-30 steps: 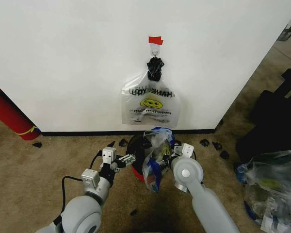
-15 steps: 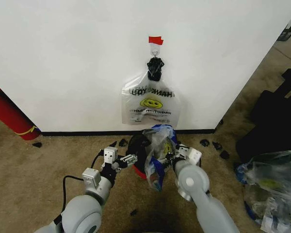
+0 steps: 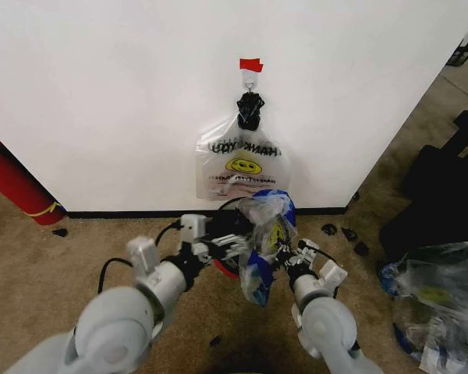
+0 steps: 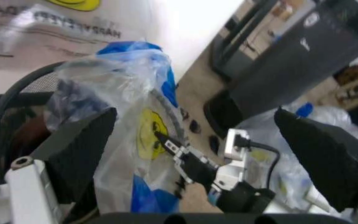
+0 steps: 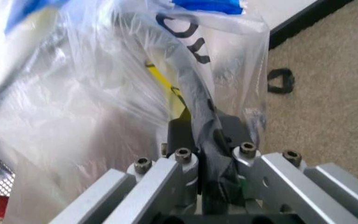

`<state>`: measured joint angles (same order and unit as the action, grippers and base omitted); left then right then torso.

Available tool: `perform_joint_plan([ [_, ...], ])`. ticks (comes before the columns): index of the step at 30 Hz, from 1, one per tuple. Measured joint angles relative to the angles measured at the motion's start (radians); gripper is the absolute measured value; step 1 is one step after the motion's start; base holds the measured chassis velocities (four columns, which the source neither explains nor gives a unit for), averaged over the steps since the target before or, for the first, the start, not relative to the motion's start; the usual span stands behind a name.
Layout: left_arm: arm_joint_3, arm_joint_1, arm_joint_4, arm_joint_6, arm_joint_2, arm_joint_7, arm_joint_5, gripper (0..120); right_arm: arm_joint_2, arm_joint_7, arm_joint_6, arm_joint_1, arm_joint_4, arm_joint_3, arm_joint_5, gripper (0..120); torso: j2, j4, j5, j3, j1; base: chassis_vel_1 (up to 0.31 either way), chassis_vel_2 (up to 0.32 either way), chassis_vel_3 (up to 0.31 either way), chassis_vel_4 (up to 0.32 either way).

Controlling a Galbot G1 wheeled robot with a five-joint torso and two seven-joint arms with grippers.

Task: Pick up the garbage bag from the wall and place it over the trash bin.

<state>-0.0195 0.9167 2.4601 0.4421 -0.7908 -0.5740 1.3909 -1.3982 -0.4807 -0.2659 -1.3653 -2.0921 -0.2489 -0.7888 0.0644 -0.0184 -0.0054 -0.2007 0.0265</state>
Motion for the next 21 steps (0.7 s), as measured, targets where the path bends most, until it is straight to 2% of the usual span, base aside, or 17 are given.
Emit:
perform_joint_plan([
  [3, -0.058, -0.091, -0.052, 0.064, -0.018, -0.06, 0.014, 100, -0.005, 0.024, 0.013, -0.029, -0.018, -0.01, 0.055, 1, 0.0, 0.0004, 0.0002, 0.0, 0.0, 0.0, 0.0, 0.0, 0.0],
  [4, -0.058, -0.091, -0.052, 0.064, -0.018, -0.06, 0.014, 100, -0.005, 0.024, 0.013, -0.029, -0.018, -0.01, 0.055, 1, 0.0, 0.0004, 0.0002, 0.0, 0.0, 0.0, 0.0, 0.0, 0.0],
  [10, -0.159, -0.227, -0.187, 0.123, -0.072, -0.192, 0.045, 100, -0.004, 0.058, 0.027, -0.074, -0.048, -0.031, 0.101, 1, 0.0, 0.0003, 0.0001, 0.0, 0.0, 0.0, 0.0, 0.0, 0.0],
  [16, -0.206, -0.286, -0.264, 0.134, -0.116, -0.262, 0.11, 98, -0.002, 0.062, 0.027, -0.083, -0.054, -0.042, 0.104, 1, 0.0, 0.0002, 0.0003, 0.0, 0.0, 0.0, 0.0, 0.0, 0.0],
  [21, -0.213, -0.29, -0.32, 0.096, -0.15, -0.273, 0.12, 94, -0.001, 0.063, 0.027, -0.084, -0.056, -0.047, 0.104, 1, 0.0, 0.0003, 0.0002, 0.0, 0.0, 0.0, 0.0, 0.0, 0.0],
])
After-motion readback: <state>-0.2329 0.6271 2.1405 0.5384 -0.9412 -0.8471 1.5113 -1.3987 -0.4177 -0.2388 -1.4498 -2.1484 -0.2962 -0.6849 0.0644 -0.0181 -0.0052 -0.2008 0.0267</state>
